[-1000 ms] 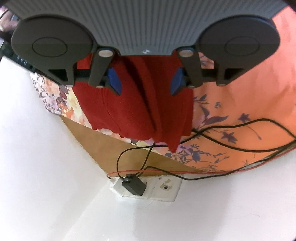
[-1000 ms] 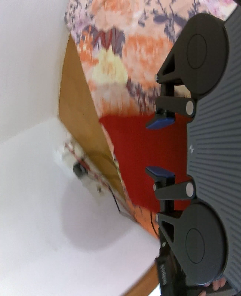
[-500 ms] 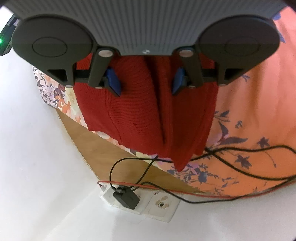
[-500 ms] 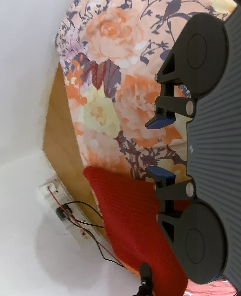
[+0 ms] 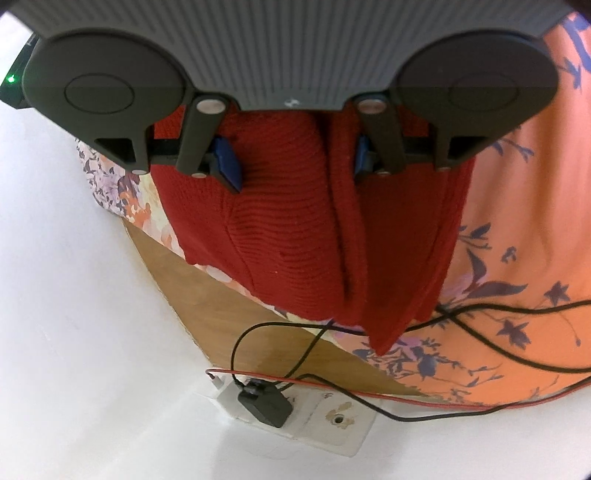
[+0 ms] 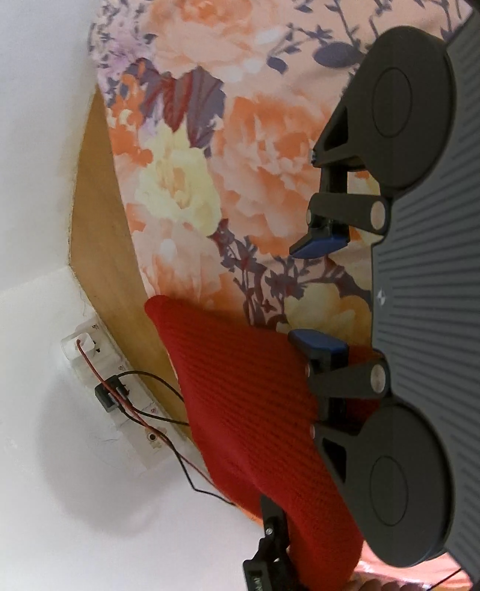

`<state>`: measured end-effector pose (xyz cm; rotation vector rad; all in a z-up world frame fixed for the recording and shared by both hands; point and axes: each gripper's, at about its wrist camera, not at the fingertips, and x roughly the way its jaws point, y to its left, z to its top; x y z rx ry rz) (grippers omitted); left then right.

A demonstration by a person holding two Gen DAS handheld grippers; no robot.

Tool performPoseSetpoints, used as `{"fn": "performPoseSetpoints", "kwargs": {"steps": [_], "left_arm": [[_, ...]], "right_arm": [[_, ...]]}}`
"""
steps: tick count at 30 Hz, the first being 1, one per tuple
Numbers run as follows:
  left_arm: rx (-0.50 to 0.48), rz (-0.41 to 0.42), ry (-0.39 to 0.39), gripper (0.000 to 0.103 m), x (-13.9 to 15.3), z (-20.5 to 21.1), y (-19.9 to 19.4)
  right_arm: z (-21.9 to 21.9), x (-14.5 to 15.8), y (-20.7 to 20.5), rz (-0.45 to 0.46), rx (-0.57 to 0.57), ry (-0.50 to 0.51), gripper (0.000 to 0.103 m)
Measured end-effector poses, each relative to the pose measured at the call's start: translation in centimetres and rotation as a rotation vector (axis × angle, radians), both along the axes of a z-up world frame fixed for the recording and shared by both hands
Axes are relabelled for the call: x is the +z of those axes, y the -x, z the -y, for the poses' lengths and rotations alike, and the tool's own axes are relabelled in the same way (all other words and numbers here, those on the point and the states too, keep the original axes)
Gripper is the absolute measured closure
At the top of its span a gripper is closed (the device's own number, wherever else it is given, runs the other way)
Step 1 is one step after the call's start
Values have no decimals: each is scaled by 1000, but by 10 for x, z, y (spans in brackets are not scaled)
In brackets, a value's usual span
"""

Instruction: Fold small clothes

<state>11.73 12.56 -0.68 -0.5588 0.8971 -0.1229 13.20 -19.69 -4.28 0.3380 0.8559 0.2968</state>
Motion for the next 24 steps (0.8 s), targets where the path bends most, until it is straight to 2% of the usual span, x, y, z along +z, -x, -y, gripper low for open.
{"fn": "performPoseSetpoints", "kwargs": {"steps": [3,5,7,11,18,21,24], "left_arm": [[-16,21,9,56,-1,0,1],[-31,41,7,72,1,0,2],[-44,66,-1,77,5,1,3],[-54,99,-7,79,14,-3,7],[-38,179,-37,79,43,-29,16],[-17,173,-48,79,43,-45,17],[1,133,-74,79,31,-56,17]], "right_arm": [[-1,0,1,9,0,-8,53],[-1,0,2,13,0,-17,55],[-2,1,3,15,0,-39,60],[-7,6,7,39,14,-44,69],[-29,28,15,119,93,-21,70],[-45,37,20,153,141,13,70],[-58,40,21,169,171,48,70]]}}
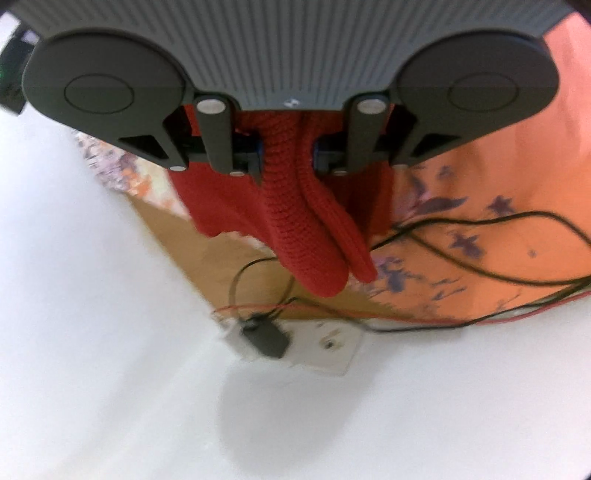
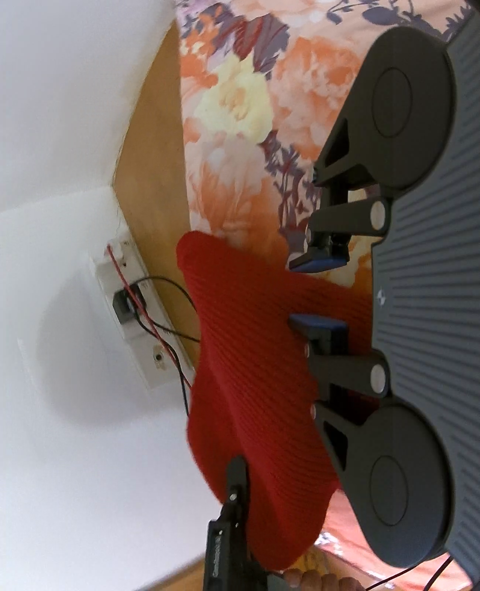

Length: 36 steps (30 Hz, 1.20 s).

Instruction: Fold small clothes

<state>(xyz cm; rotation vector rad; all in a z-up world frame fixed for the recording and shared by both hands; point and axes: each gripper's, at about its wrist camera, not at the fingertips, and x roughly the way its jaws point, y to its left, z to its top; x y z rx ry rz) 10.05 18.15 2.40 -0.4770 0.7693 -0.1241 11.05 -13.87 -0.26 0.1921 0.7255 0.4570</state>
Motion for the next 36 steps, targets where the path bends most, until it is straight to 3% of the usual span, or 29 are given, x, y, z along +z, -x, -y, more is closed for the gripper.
{"fn": "performPoseSetpoints", "kwargs": {"steps": [3,7,11,12,14,17,19,22,26,36], "left_arm": [[17,-42,-27,78,-18,-3,0],[50,-41,1,68,-28,-10,7],[72,-55,-27,45,-28,-17,10],[76,-61,-36,43,-29,-18,11],[68,-66,-24,42,-30,-21,14],[71,-86,24,35,-33,-28,16],[79,-105,71,34,-38,-33,16],[72,-126,136,34,-43,-39,13],[33,-138,205,34,-49,-41,8],[-79,-143,377,35,-71,-48,-8]], "right_arm": [[-6,0,0,-7,8,0,70],[-7,0,0,-14,5,7,70],[-1,-2,0,-44,-29,-14,66],[3,-1,-1,-58,-43,-34,63],[13,-2,-3,-93,-89,-95,39],[35,-6,-5,-151,-128,-271,20],[45,-10,-7,-203,-135,-394,15],[47,-18,-11,-265,-110,-481,9],[31,-34,-18,-333,-81,-470,6],[18,-65,-27,-435,-91,-646,4]]}}
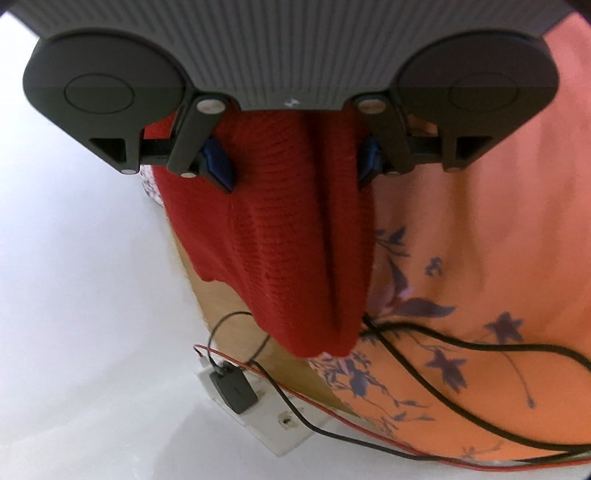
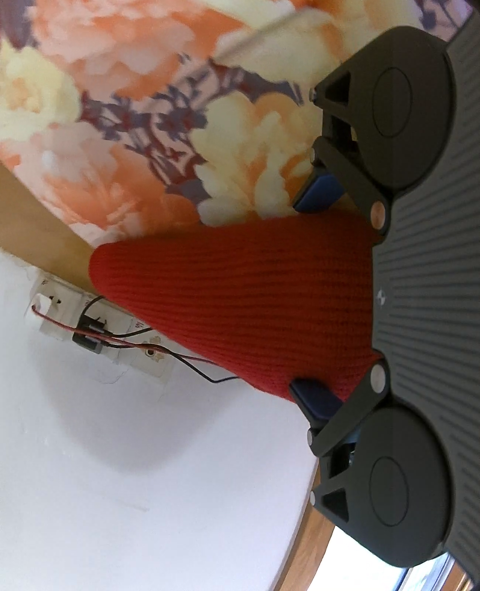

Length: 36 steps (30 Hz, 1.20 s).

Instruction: Fold small clothes

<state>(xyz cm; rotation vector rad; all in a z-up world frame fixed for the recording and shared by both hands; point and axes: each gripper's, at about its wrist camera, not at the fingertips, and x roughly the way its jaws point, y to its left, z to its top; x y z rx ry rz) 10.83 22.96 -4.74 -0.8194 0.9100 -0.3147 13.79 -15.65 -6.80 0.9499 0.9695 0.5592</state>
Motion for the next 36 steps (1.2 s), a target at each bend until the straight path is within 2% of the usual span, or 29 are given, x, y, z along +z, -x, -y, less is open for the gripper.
{"fn": "performPoseSetpoints", "kwargs": {"steps": [3,5,8,11,17,22,27,32,36], "left_arm": [[-51,32,-10,35,1,6,-2],[-70,52,-23,43,3,8,-2],[-85,59,-8,52,4,4,-1],[-96,68,-4,55,10,3,0],[-113,110,-23,57,40,15,17],[-136,157,-26,57,64,38,44],[-170,204,-51,57,79,71,63],[-201,230,-120,57,81,113,76],[-235,203,-177,57,71,146,78]], "right_arm": [[-9,1,2,17,-7,23,4],[-15,4,4,29,-15,52,7],[-20,13,12,54,-44,95,19],[-21,28,22,70,-77,110,27],[-20,66,48,148,-109,84,30],[6,95,80,218,-122,76,30],[40,107,112,270,-151,70,30],[76,100,132,269,-171,58,30],[109,84,141,236,-171,62,30]]}}
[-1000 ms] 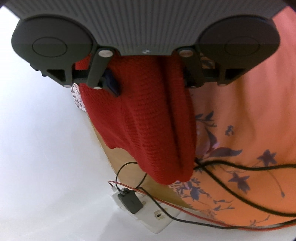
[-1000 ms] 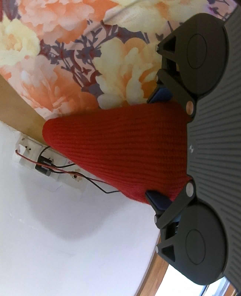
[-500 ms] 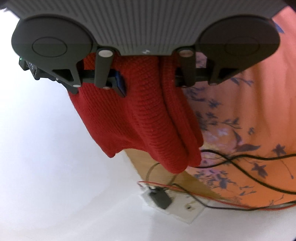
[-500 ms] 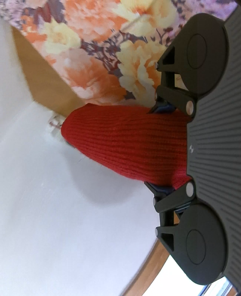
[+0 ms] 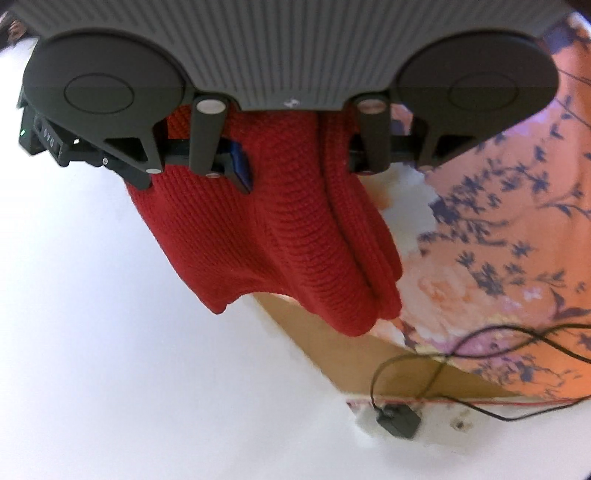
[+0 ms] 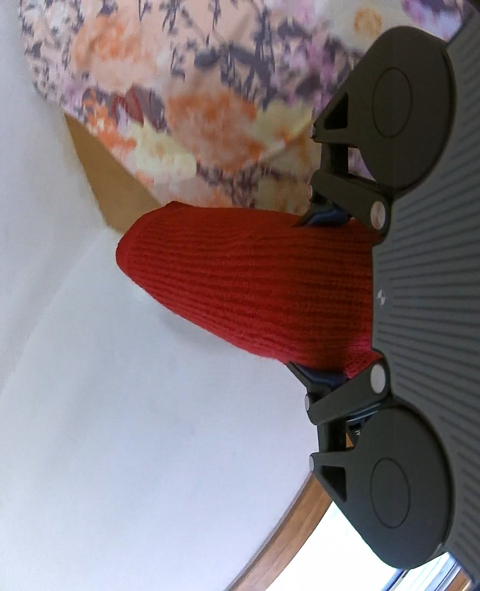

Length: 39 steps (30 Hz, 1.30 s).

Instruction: Fold small clothes

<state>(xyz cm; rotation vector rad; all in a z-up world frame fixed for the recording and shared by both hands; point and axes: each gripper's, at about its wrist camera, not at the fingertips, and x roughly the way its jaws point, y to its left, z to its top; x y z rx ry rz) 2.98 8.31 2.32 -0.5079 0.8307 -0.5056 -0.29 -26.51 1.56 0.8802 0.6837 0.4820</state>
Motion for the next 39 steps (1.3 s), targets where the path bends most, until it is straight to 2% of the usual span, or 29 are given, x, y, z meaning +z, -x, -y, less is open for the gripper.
{"fn": "performPoseSetpoints", "kwargs": {"steps": [3,7,10,14,16,21,26,31,34,39], "left_arm": [[-16,-9,-81,57,-14,24,-2],[-31,8,-231,56,-28,46,-1],[-22,-2,-268,50,-32,44,0],[11,5,-329,38,-35,43,-1],[24,7,-345,38,-35,44,-1],[59,0,-364,37,-28,48,5],[90,-49,-415,38,-13,52,21],[136,-75,-368,39,-2,46,54],[160,-73,-370,39,6,46,72],[207,-45,-441,30,11,54,97]], "right_arm": [[20,-19,-1,-30,-2,20,30],[31,-42,-9,-78,13,143,30],[26,-51,-9,-85,60,246,29],[16,-57,-10,-61,86,310,26],[12,-57,-11,-48,89,345,26],[10,-52,-10,-49,68,359,24],[8,-31,8,-15,35,426,20],[10,-6,36,24,26,458,18],[9,4,53,43,47,470,15],[4,14,77,63,37,529,10]]}}
